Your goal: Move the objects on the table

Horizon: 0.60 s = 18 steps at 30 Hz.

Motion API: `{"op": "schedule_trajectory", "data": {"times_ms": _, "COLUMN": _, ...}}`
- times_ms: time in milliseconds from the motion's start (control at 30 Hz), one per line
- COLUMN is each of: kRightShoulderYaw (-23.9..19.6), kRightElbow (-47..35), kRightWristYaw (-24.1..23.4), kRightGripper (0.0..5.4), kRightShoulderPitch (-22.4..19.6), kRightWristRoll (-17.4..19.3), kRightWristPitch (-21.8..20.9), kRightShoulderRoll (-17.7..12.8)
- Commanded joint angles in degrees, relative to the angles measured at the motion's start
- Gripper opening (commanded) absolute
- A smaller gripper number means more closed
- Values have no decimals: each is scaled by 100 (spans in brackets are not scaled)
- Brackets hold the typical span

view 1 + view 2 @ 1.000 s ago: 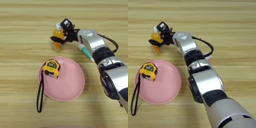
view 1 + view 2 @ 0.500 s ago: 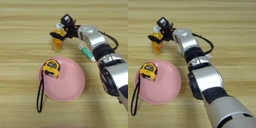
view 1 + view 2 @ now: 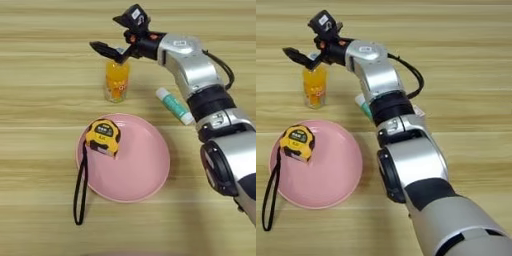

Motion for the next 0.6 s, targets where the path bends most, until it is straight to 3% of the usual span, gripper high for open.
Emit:
{"op": "schedule_trajectory", "data": {"times_ms": 33, "kRightShoulderYaw": -101, "kRightElbow": -1140, "kRightWristYaw": 112, "kRightGripper": 537, "kRightShoulderPitch": -132, "kRightWristRoll": 327, "kRightWristPitch": -117, "kRightShoulderRoll": -130}}
{"op": "schedule_trajectory", "data": {"times_ms": 333, "kRightShoulderYaw": 214, "kRightElbow": -3028, "kRightWristYaw": 1043, "kRightGripper": 537, "kRightShoulderPitch": 951, "kRightWristRoll": 979, "kRightWristPitch": 340, "kRightShoulderRoll": -371}}
{"op": "schedule_trajectory", "data": {"times_ms": 600, "kRightShoulderYaw": 685, "kRightElbow": -3553, "kRightWristYaw": 1784, "kRightGripper": 537, "kRightShoulderPitch": 1774, "kRightWristRoll": 1218, "kRightWristPitch": 946, "kRightShoulderRoll": -725}}
